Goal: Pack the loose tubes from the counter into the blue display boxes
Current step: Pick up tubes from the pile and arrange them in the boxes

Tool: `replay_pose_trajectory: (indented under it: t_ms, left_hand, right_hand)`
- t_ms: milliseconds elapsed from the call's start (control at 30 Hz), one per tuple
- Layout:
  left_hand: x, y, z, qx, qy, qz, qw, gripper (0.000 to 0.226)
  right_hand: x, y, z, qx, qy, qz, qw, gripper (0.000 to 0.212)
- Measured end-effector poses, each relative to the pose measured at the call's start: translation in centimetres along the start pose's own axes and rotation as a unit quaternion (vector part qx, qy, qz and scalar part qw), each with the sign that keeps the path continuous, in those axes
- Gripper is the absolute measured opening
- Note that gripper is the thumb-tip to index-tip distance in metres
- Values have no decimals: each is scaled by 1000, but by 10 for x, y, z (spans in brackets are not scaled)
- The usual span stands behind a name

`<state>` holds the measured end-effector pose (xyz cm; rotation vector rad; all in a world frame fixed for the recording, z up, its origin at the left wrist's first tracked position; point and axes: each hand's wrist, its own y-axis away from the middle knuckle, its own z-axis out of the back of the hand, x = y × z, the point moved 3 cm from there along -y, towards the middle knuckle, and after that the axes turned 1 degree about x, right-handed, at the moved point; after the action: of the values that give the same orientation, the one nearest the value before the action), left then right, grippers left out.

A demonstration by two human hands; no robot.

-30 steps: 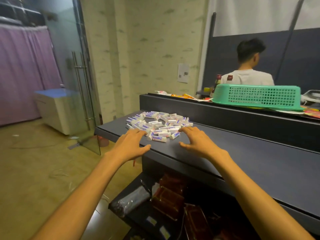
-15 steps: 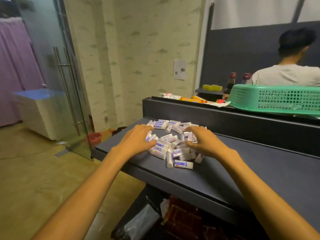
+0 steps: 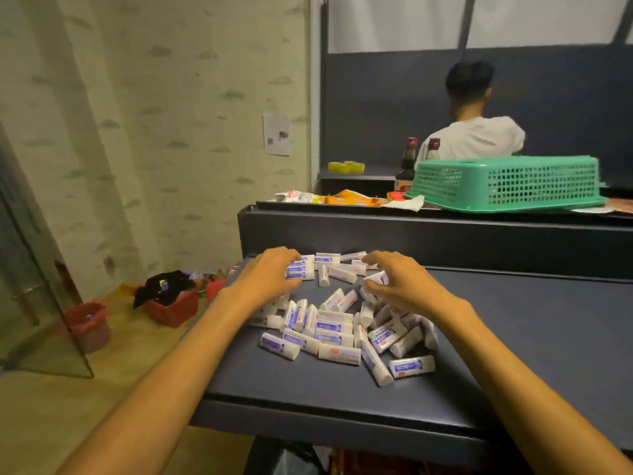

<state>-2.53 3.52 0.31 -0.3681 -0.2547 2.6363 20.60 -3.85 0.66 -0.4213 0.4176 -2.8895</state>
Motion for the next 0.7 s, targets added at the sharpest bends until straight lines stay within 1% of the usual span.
replay_pose_trajectory:
  t_ms: [200,333,433,500,567,700]
  left_hand:
    - [3,-28,-15,33,-5,-44,998,40]
    - [7,-39,-21,44,-22,-52,997,36]
    - [4,-43,-23,51,-59,-65,995,33]
    - [3,-42,-24,50,-63,-65,995,30]
    - [4,-40,-25,40,-43,-62,996,27]
    - [7,-35,-22,6,36,-53,998,27]
  right_hand:
    - [-4,-1,6,-16,21,-46,999,43]
    - [-7,-6,6,-26,29,-54,998,41]
    - [-8,-11,3,-19,29,-55,998,40]
    - [-9,-14,2,-16,28,-52,998,40]
    - [-10,-16,3,-17,25,-47,998,40]
    - [-13,-20,5,-15,17,-40,999,39]
